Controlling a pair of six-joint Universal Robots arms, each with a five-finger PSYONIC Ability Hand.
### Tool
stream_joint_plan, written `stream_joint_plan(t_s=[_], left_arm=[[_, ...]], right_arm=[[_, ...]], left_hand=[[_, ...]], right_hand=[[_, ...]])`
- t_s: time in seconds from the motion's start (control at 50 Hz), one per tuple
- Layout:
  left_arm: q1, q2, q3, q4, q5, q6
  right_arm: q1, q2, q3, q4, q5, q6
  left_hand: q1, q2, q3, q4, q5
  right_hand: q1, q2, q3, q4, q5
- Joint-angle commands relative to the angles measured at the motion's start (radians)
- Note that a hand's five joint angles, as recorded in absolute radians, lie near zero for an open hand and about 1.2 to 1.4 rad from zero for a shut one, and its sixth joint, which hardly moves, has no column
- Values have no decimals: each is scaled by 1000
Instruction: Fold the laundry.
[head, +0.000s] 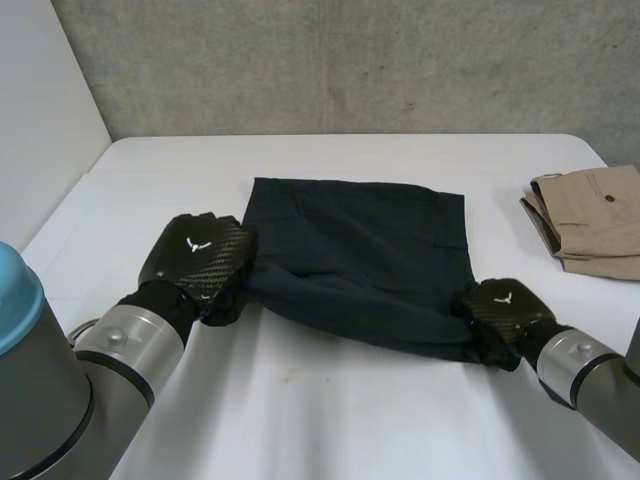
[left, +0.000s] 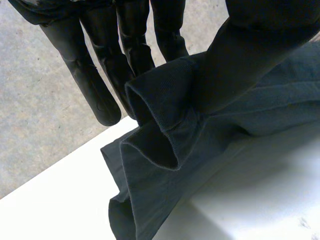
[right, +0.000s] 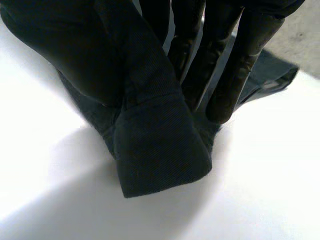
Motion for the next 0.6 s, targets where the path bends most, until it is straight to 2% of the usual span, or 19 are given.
stream_joint_plan(t_s=[0.02,0.1,0.18,0.2,0.22,0.28,0.32,0.42,0.56,0.6], left_arm=[[-2,34,-36,-87,2,32],[-3,83,-75,-201,5,124],[1,138,-128,-299,3,268],[0,150,-142,-314,3,295],[-5,178,-170,-333,6,344],[-12,225,-200,-353,3,397],[-26,267,-225,-353,6,421],[-25,250,-222,-318,8,421],[-32,26,-78,-76,3,420],[-31,-67,-5,21,0,417]], right_arm=[[-1,-236,-1,142,16,-64],[-5,-323,-23,353,-2,-214],[-5,-391,-43,551,21,-416],[-7,-406,-52,643,28,-503],[-7,-408,-56,691,35,-542],[-22,-415,-84,852,51,-651],[-25,-415,-101,897,48,-655],[-24,-388,-142,863,41,-606],[45,-161,-285,653,84,-394],[79,-106,-331,598,129,-344]], left_hand=[[267,202,209,198,240],[267,202,209,198,240],[267,202,209,198,240],[267,202,209,198,240],[267,202,209,198,240],[267,202,209,198,240],[267,202,209,198,240],[267,202,209,198,240],[267,202,209,198,240],[267,202,209,198,240]], right_hand=[[498,225,238,210,247],[498,225,238,210,247],[498,225,238,210,247],[498,225,238,210,247],[498,225,238,210,247],[498,225,238,210,247],[498,225,238,210,247],[498,225,238,210,247],[498,225,238,210,247],[498,225,238,210,247]])
